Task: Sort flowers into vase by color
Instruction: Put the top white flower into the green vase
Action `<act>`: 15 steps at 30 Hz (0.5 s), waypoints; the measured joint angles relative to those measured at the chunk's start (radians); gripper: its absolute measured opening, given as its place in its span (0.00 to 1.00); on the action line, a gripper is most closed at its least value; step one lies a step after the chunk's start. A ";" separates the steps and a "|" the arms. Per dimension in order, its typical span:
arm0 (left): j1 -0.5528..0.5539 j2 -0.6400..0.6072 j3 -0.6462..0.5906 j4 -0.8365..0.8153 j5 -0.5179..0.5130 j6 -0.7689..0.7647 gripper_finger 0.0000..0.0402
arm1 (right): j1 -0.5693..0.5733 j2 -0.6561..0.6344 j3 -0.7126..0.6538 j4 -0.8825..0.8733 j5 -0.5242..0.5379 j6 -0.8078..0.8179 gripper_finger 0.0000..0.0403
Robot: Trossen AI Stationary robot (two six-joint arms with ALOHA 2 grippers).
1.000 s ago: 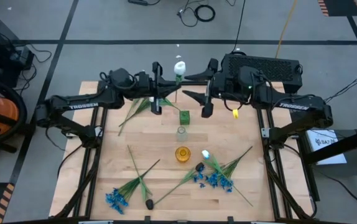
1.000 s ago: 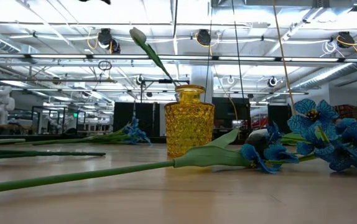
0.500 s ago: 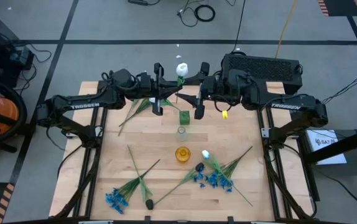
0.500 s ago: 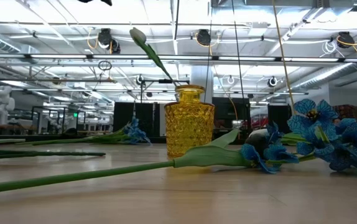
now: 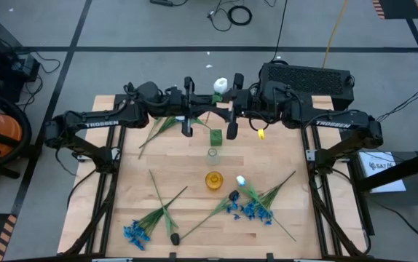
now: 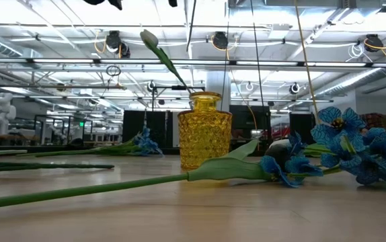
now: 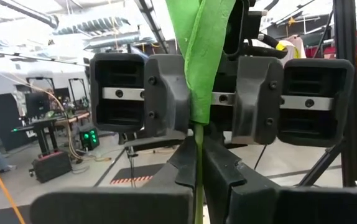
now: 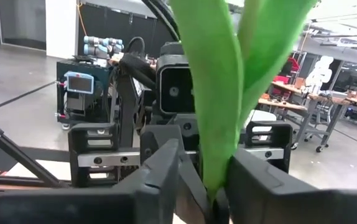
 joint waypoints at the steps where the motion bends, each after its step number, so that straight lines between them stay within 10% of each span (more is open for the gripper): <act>1: 0.000 0.000 0.000 -0.001 0.000 0.000 0.04 | 0.000 0.000 0.000 -0.006 0.001 0.000 0.21; 15: -0.001 0.001 0.000 -0.031 0.034 -0.003 0.04 | -0.001 -0.020 0.000 -0.081 -0.003 0.004 0.02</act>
